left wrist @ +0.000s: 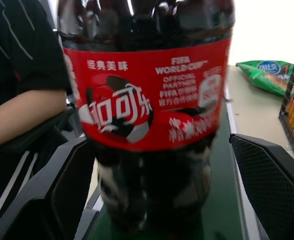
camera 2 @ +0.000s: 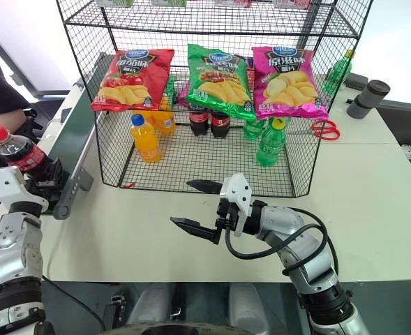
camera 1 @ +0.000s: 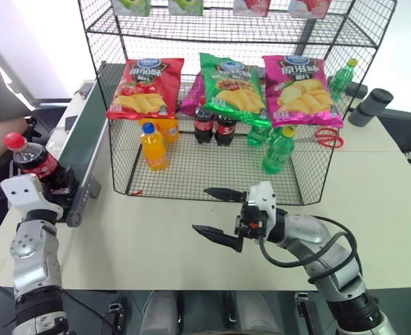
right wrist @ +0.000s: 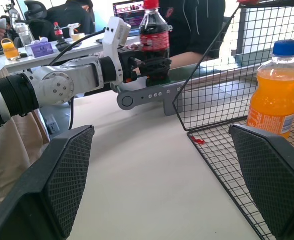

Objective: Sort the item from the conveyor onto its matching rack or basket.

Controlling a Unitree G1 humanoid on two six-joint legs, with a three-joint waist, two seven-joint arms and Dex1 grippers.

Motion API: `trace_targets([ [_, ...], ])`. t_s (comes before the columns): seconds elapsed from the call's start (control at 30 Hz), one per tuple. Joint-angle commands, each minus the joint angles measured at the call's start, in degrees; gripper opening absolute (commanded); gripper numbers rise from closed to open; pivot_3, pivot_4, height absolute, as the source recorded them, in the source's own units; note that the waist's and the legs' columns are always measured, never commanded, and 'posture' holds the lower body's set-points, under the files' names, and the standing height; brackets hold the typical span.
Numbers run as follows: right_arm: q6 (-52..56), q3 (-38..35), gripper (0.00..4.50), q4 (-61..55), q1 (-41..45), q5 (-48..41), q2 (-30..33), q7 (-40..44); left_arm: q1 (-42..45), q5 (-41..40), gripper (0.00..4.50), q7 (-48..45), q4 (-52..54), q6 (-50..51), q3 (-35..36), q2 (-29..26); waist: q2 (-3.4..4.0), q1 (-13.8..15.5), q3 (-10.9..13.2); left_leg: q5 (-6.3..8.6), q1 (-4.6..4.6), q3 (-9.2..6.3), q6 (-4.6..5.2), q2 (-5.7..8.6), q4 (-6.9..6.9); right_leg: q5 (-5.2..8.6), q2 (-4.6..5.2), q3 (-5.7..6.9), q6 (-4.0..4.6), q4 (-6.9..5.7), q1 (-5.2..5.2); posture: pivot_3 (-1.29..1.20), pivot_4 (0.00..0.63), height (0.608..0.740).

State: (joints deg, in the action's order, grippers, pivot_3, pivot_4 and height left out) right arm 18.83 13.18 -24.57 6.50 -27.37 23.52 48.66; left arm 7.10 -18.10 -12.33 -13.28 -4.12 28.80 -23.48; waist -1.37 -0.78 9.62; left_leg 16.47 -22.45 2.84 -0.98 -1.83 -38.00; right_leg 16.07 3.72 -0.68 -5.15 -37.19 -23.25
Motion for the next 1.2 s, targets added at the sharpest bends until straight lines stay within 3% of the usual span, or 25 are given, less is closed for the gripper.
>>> trace_targets([
  [0.03,-0.18,-0.11,4.50,-0.99,0.51,-1.02,-0.63,0.18,0.53,-0.50,3.26,-0.17,0.84,-1.66,1.11,-0.81,0.00,0.11,0.00,0.00,0.00,0.00,0.00,0.00,0.00,0.00,0.02,0.01,0.00,0.00,0.00,0.00,0.150,0.740],
  [0.07,-0.17,-0.11,4.50,-0.98,0.54,-1.00,-0.64,0.17,0.53,-0.42,2.88,-0.24,0.85,-1.74,1.12,-0.96,0.00,0.12,0.00,0.00,-0.01,0.00,0.00,0.01,0.00,0.00,0.04,0.02,0.00,0.01,0.00,0.00,0.150,0.740],
  [0.2,-0.14,-0.24,4.50,-0.81,0.55,-0.80,-0.65,-0.10,0.60,-1.79,2.86,-2.90,3.34,-0.85,1.29,-2.80,-0.01,-0.03,0.00,0.00,-0.02,-0.01,-0.01,0.01,0.00,0.01,0.05,0.02,0.03,0.01,-0.01,0.00,0.150,0.740],
  [0.47,-0.84,-2.25,4.50,0.36,1.31,0.08,0.33,-0.91,-3.87,-11.49,2.86,-23.93,18.00,9.80,-1.09,-15.74,-0.19,-0.33,0.03,0.01,-0.32,-0.04,-0.04,0.00,0.10,0.10,0.07,0.04,0.20,0.14,-0.29,0.00,0.150,0.740],
  [0.63,-0.07,-3.07,4.50,1.10,3.14,-0.12,0.61,-1.41,-7.50,-14.88,2.86,-32.25,29.12,17.57,-7.96,-19.57,-0.07,-0.40,0.06,0.02,-0.31,0.00,-0.05,0.11,0.14,0.12,0.21,0.03,0.24,0.23,-0.26,0.00,0.150,0.740],
  [0.8,1.78,-4.29,4.50,0.24,4.60,-2.44,-0.20,-2.09,-6.05,-12.49,2.86,-36.14,32.54,18.48,-17.91,-17.63,-0.02,-0.36,0.08,0.01,-0.31,-0.01,-0.04,0.10,0.17,0.13,0.21,0.07,0.25,0.16,-0.30,0.00,0.150,0.740],
  [0.93,2.74,-3.98,4.50,-0.04,5.31,-2.48,-0.72,-2.83,0.26,-8.53,2.86,-37.90,29.41,15.36,-28.27,-10.54,0.06,0.03,0.11,-0.01,-0.31,0.01,-0.01,0.14,0.14,0.12,0.20,0.07,0.24,0.16,-0.26,0.00,0.150,0.740],
  [1.2,3.77,-3.90,4.50,-1.06,5.05,-2.73,-1.53,-4.67,7.88,-5.43,2.86,-42.42,25.54,12.93,-36.49,-4.24,0.06,-0.12,0.11,-0.02,-0.42,0.00,0.02,0.06,0.03,-0.01,-0.09,0.07,0.00,0.07,-0.33,0.00,0.150,0.740],
])
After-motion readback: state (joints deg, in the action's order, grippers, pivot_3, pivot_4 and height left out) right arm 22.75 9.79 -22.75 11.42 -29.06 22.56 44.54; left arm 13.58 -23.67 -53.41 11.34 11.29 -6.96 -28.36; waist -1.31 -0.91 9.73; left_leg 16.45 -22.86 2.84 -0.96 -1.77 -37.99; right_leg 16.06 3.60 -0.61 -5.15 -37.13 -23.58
